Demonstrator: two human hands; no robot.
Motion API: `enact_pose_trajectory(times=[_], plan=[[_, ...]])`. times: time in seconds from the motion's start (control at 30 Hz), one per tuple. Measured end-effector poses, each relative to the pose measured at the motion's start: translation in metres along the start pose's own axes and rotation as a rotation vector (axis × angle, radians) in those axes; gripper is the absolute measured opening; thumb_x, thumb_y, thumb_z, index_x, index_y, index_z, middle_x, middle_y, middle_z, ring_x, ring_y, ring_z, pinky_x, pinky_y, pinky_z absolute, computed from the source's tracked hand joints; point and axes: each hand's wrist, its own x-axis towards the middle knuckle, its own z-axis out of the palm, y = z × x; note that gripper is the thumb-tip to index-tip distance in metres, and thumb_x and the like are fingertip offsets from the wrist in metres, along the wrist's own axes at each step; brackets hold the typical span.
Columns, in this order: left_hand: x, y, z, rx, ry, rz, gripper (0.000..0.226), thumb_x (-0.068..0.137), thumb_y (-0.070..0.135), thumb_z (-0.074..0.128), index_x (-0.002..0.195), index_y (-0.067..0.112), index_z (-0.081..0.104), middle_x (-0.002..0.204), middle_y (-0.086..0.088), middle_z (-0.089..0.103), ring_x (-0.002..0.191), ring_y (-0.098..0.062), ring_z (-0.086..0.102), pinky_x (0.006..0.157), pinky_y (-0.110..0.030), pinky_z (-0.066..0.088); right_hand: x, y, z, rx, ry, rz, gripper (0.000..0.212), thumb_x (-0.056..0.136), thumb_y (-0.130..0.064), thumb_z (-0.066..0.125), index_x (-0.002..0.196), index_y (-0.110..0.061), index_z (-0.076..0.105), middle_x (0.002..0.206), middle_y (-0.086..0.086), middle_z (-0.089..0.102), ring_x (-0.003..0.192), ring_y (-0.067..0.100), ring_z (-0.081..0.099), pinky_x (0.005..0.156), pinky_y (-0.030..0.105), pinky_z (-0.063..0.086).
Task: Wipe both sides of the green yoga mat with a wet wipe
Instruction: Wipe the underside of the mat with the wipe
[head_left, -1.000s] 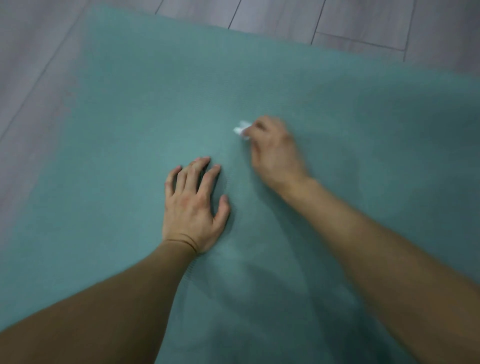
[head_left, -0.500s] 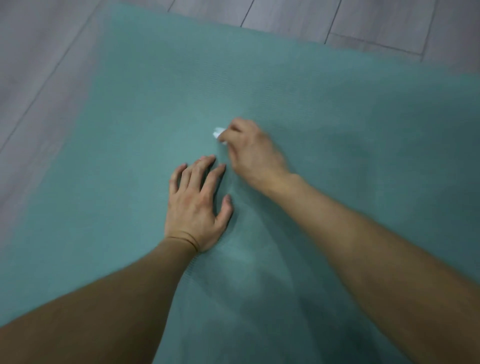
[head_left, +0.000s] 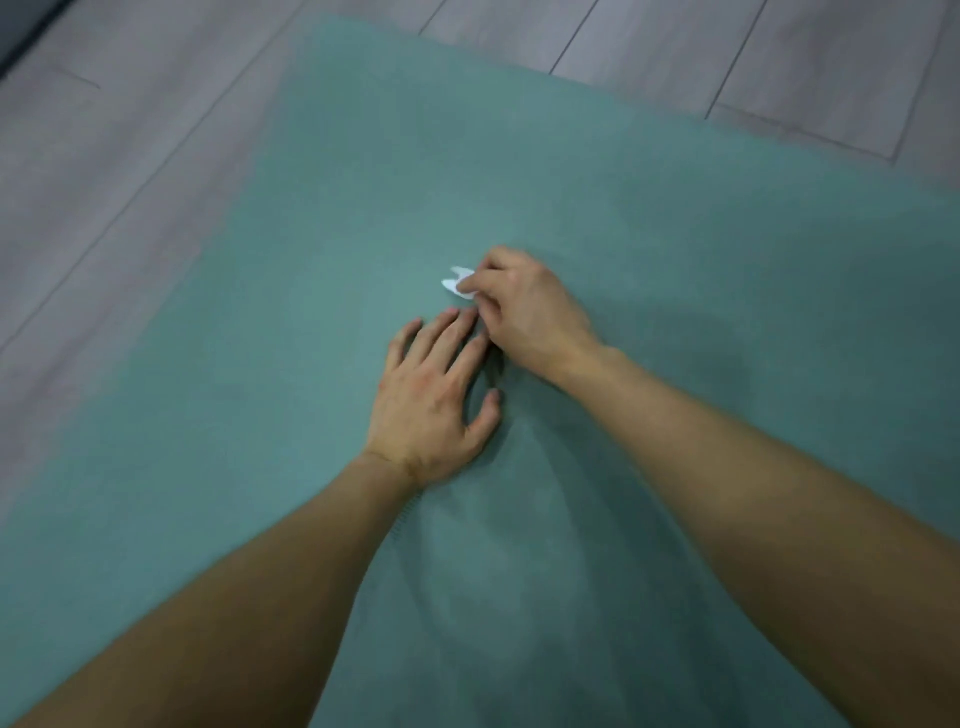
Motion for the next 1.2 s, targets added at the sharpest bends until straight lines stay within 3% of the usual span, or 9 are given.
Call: enact_pose_trajectory(times=[0.13,0.23,0.3,0.47,0.53,0.67,0.87,1.07,1.2], plan=[[0.008,-0.048,-0.015,0.009,-0.004,0.076,0.057,0.099,0.049,0.056,0.144,0.016,0.059,0.157,-0.008,0.052,0.149,-0.029,0.044,0.121,-0.052,0.032,0.001,0.073,-0.065,-0.173,0.293,0.264,0.031,0.094,-0.021,0.049,0.095,-0.004,0.075,0.094,0.018,0.061,0.089,0.038,0.061,0.076,0.044,0.050],[0.027,-0.102,-0.017,0.151,0.056,-0.250,0.061,0.103,0.057,0.044,0.151,0.021,0.051,0.161,-0.007,0.046,0.152,-0.030,0.036,0.125,-0.054,0.023,-0.004,0.092,-0.075,-0.186,0.559,0.630,0.026,0.091,-0.010,0.051,0.101,-0.006,0.075,0.102,0.021,0.061,0.095,0.039,0.061,0.086,0.043,0.046],[0.032,-0.122,-0.010,0.170,0.040,-0.415,0.064,0.104,0.060,0.036,0.156,0.024,0.043,0.165,-0.006,0.040,0.155,-0.029,0.029,0.127,-0.056,0.018,0.003,0.057,-0.035,-0.122,0.491,0.561,0.023,0.094,-0.004,0.055,0.105,-0.005,0.075,0.101,0.020,0.063,0.092,0.039,0.062,0.083,0.044,0.047],[0.029,-0.129,-0.002,0.082,0.080,-0.471,0.058,0.103,0.051,0.040,0.156,0.027,0.045,0.164,0.000,0.041,0.155,-0.026,0.031,0.126,-0.055,0.019,0.013,-0.032,0.025,0.070,-0.012,-0.097,0.031,0.098,-0.009,0.048,0.112,-0.006,0.075,0.102,0.012,0.063,0.095,0.034,0.059,0.079,0.043,0.055],[0.029,-0.128,-0.004,0.080,0.076,-0.477,0.058,0.102,0.048,0.042,0.156,0.026,0.045,0.164,0.000,0.041,0.155,-0.027,0.030,0.126,-0.056,0.019,0.026,0.001,0.002,-0.035,0.069,-0.019,0.024,0.097,-0.009,0.052,0.104,-0.005,0.075,0.099,0.015,0.062,0.092,0.036,0.059,0.077,0.046,0.053],[0.030,-0.125,-0.007,0.066,0.055,-0.476,0.059,0.101,0.047,0.044,0.155,0.024,0.046,0.165,-0.003,0.040,0.155,-0.029,0.031,0.125,-0.058,0.019,0.048,0.037,-0.024,-0.135,0.464,0.594,0.021,0.093,-0.003,0.053,0.103,-0.001,0.072,0.101,0.020,0.060,0.089,0.038,0.061,0.083,0.044,0.048],[0.028,-0.124,-0.008,0.058,0.045,-0.480,0.061,0.099,0.045,0.049,0.155,0.021,0.048,0.167,-0.005,0.039,0.155,-0.032,0.031,0.124,-0.061,0.020,0.077,-0.039,0.027,0.027,-0.208,-0.126,0.021,0.099,-0.011,0.052,0.101,-0.002,0.072,0.102,0.015,0.060,0.093,0.035,0.059,0.073,0.047,0.057],[0.029,-0.123,-0.009,0.044,0.026,-0.482,0.063,0.098,0.043,0.052,0.156,0.019,0.048,0.167,-0.006,0.038,0.157,-0.032,0.030,0.124,-0.063,0.019,0.100,0.034,-0.031,-0.145,0.284,0.391,0.019,0.098,-0.004,0.056,0.108,-0.003,0.073,0.102,0.019,0.060,0.088,0.035,0.060,0.080,0.039,0.046],[0.029,-0.123,-0.009,0.044,0.011,-0.481,0.063,0.097,0.043,0.053,0.156,0.020,0.048,0.168,-0.006,0.037,0.157,-0.032,0.029,0.124,-0.063,0.018,0.083,-0.023,0.032,-0.018,0.072,0.222,0.027,0.105,-0.006,0.054,0.128,-0.001,0.069,0.105,0.017,0.061,0.091,0.034,0.058,0.085,0.043,0.052]])
